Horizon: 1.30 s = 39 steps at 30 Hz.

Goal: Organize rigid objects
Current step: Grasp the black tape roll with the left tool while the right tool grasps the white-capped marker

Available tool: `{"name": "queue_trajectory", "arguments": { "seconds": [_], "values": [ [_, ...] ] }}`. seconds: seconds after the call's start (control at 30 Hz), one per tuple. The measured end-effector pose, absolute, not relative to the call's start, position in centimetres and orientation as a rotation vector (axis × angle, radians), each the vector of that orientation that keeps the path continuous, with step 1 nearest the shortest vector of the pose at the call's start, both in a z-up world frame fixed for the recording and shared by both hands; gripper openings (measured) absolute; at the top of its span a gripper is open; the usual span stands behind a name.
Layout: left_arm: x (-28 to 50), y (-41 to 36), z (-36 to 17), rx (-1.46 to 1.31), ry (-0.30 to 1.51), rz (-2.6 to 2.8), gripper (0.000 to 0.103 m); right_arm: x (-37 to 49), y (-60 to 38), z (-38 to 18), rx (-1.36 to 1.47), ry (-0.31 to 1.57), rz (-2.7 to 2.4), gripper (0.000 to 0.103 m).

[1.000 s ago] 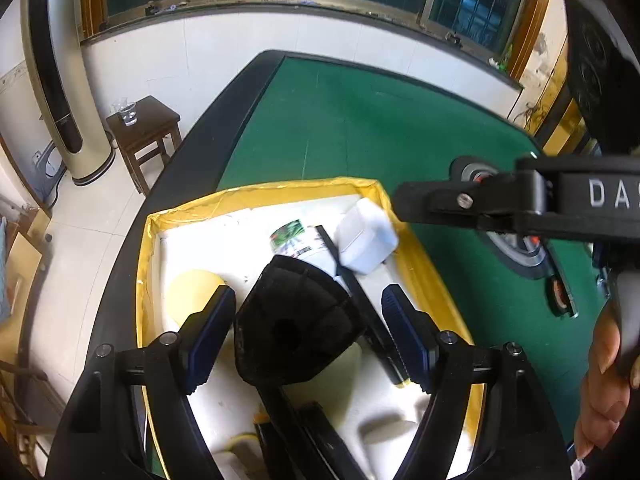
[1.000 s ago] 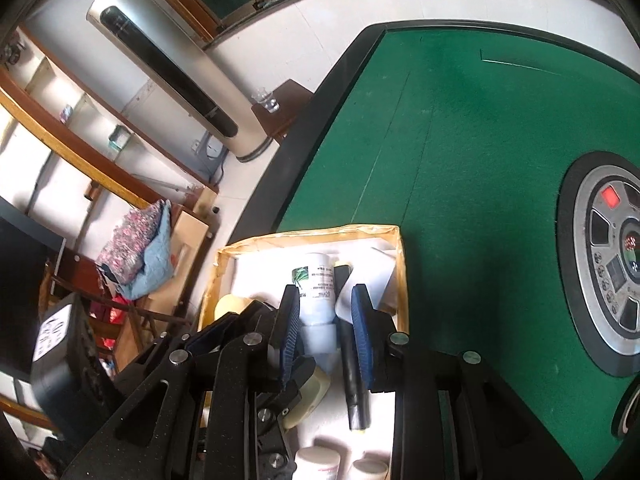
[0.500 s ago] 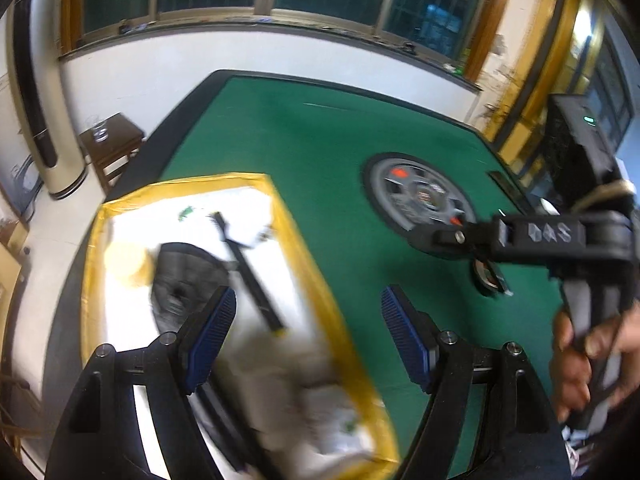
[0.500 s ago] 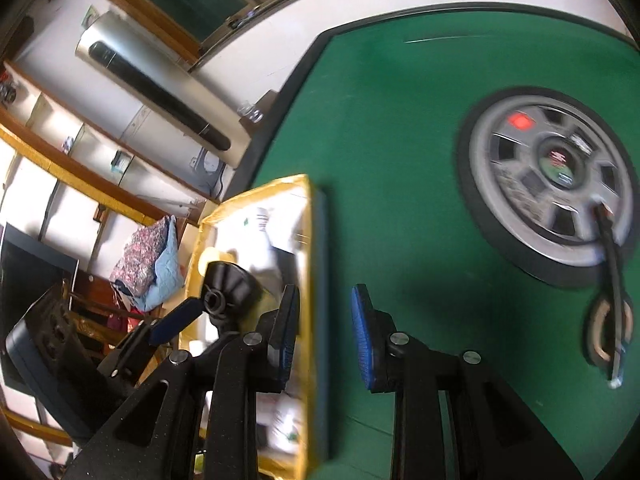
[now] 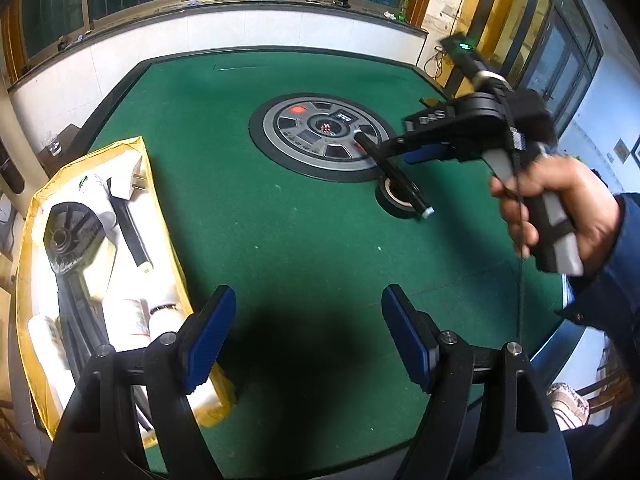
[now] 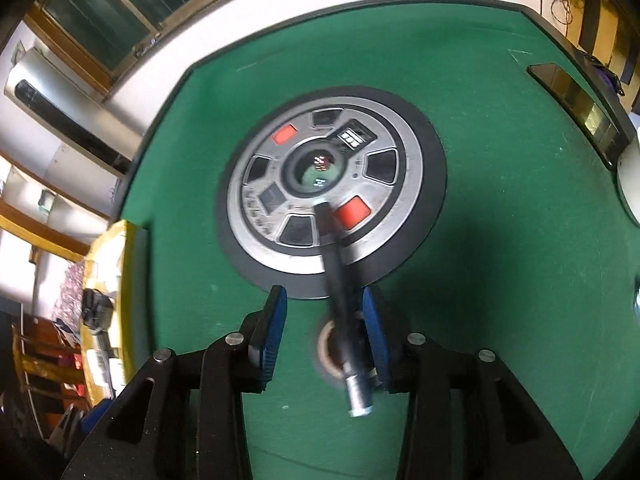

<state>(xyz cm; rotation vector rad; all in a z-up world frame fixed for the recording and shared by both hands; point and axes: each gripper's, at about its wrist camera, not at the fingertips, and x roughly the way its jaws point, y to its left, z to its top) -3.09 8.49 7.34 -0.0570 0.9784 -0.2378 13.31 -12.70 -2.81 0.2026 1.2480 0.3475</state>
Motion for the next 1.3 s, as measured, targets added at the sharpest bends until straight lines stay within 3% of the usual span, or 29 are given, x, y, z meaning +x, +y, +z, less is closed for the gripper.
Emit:
{"name": "queue_trajectory", "arguments": {
  "seconds": [0.17,0.23,0.43,0.5,1.17,1.27,1.3],
  "values": [
    [-3.8,7.6,7.1,-0.045,0.999,-0.225,0.076,14.7,-11.4,-4.6,0.118,1.267,0.368,0.035],
    [-3.8,7.3,7.2,-0.049,1.002,-0.230,0.076,14.7,-11.3,-5.0,0.118,1.268,0.385,0.014],
    [-2.5,5.5,7.7,-0.096,1.000,-0.299,0.076,12.6,-14.8,-3.0,0.253,1.214,0.411,0.013],
    [-1.4,4.3,7.4,-0.098,1.005,-0.331,0.083,11.4,-16.4,-2.5,0.271,1.205,0.412,0.013],
    [10.4,-6.0,1.6,0.034,1.125,-0.359,0.082,1.0,-26.8,-2.3,0.309,1.203,0.289,0.014],
    [10.7,-5.8,1.1,0.037,1.103,-0.332,0.081,0.7,-27.0,-2.4,0.306,1.206,0.289,0.014],
    [10.5,-5.7,0.9,0.039,1.103,-0.322,0.074,0.6,-27.1,-2.3,0.302,1.206,0.289,0.014]
  ]
}}
